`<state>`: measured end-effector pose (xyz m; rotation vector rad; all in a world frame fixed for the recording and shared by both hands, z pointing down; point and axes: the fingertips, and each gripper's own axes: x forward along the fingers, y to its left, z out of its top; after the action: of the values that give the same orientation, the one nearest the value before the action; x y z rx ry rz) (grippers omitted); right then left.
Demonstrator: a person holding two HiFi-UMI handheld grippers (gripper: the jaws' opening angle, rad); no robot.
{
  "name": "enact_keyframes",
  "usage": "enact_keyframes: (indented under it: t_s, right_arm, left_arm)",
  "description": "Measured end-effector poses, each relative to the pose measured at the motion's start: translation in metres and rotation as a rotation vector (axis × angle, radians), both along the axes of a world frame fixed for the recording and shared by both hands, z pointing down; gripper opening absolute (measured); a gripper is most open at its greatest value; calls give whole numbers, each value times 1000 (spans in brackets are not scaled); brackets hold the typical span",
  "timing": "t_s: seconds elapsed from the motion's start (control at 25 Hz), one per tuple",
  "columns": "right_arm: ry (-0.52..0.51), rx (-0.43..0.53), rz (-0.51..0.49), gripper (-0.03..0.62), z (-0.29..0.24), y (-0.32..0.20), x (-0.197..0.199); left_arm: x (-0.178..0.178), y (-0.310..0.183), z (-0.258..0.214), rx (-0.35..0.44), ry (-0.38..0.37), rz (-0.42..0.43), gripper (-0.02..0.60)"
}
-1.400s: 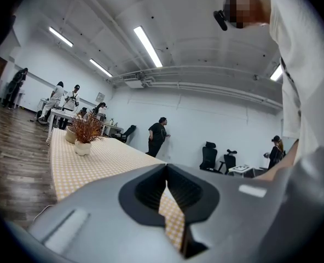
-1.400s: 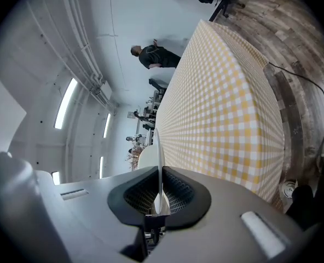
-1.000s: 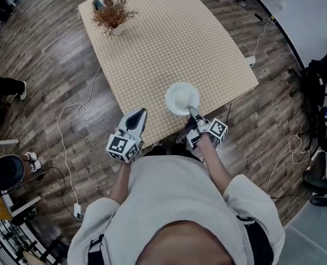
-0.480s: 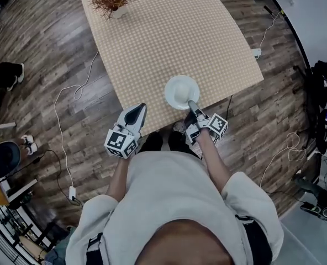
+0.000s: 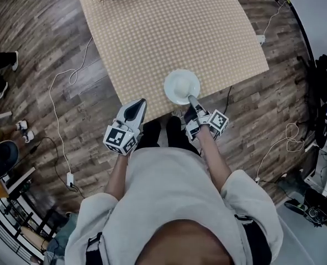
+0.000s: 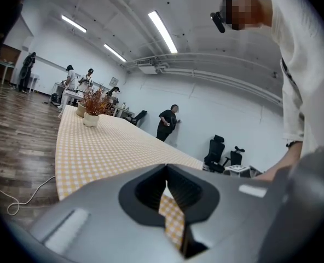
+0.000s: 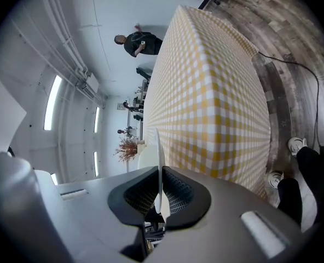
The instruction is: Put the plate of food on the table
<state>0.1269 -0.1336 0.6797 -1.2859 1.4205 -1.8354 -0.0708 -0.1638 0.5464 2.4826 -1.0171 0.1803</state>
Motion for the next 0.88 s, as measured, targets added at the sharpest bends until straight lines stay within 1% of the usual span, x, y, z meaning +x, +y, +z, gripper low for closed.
enact_keyframes:
  t_s: [0.36, 0.76, 0.88]
  right_arm:
    - [-8, 8, -27, 15, 9, 4, -6]
    - [-13, 7, -42, 16, 13, -18, -8]
    - [-16, 12, -40, 17, 13, -32, -7]
  left_arm:
    - [4, 14, 14, -39, 7, 4, 9]
    - [2, 9, 24, -62, 2, -14, 9]
    - [1, 3, 25, -65, -1, -21, 9]
